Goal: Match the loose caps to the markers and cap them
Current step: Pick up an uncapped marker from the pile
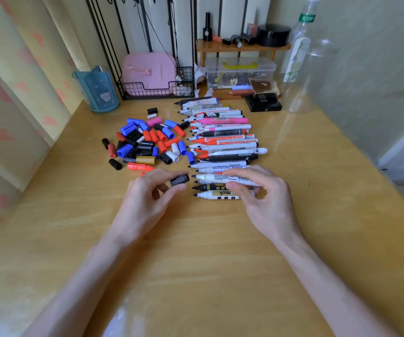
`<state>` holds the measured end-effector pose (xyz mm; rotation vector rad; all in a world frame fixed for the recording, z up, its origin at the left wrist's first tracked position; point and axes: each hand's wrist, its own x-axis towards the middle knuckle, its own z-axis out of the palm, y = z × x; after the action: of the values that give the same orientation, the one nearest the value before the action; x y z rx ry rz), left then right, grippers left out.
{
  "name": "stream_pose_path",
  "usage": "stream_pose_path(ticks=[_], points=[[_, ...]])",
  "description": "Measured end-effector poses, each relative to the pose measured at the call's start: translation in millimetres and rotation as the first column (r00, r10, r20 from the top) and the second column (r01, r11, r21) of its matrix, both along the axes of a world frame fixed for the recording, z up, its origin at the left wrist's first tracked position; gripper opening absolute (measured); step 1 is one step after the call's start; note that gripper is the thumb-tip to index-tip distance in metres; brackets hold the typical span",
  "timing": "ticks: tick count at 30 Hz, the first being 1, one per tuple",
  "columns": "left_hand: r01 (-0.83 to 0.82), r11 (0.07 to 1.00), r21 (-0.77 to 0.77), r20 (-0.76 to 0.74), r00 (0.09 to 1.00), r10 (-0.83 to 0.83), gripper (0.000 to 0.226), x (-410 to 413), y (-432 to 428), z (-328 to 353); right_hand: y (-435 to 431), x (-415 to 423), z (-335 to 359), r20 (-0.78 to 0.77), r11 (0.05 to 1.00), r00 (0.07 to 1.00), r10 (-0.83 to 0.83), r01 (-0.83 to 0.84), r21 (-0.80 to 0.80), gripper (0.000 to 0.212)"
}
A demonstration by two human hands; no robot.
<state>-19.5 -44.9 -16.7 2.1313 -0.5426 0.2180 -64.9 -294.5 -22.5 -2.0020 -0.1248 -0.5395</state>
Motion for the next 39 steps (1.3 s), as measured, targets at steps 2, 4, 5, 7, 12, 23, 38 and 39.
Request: stream_pose_path(ticks=[2,4,5,7,12,23,38,39], points=[[0.007,1.000,-0.012,0.001,1.000,-0.007,0.033,0,1,1,0,0,0,-0.014,1.000,1.000,0.015,-0.015,0.003,0.019],[-0.002,0.999,-0.050,-0.024,1.000,0.001,0.029,1,1,0,0,0,0,-0.030,1.000,0.999,0.026,-0.026,0.007,0.019],[-0.004,0.997,-0.072,-0.037,0.999,0.001,0.026,1,1,0,1,-1,0,-0.033,1.000,0.999,0.031,-0.031,0.004,0.019],[0.008,0.996,-0.094,-0.039,0.999,-0.012,0.023,1,1,-1,1,-1,0,-0.035,0.999,0.999,0.041,-0.042,-0.004,0.019],[0.048,0.997,-0.067,-0.026,0.998,-0.050,0.021,1,-1,-1,2,-2,0,-0.051,0.996,0.996,0.079,-0.080,-0.027,0.020],[0.074,0.994,-0.075,0.031,0.997,-0.072,0.018,-6,-12,-4,9,-8,0,0.054,0.993,0.997,0.048,-0.042,-0.109,0.022],[0.124,0.992,-0.008,0.160,0.980,-0.121,0.038,-1,-19,-7,-7,-5,6,0.156,0.939,0.987,-0.040,0.090,-0.332,0.019],[0.112,0.994,-0.008,0.173,0.979,-0.109,0.036,0,-21,-8,-12,-4,7,0.163,0.934,0.983,-0.088,0.138,-0.330,0.019]])
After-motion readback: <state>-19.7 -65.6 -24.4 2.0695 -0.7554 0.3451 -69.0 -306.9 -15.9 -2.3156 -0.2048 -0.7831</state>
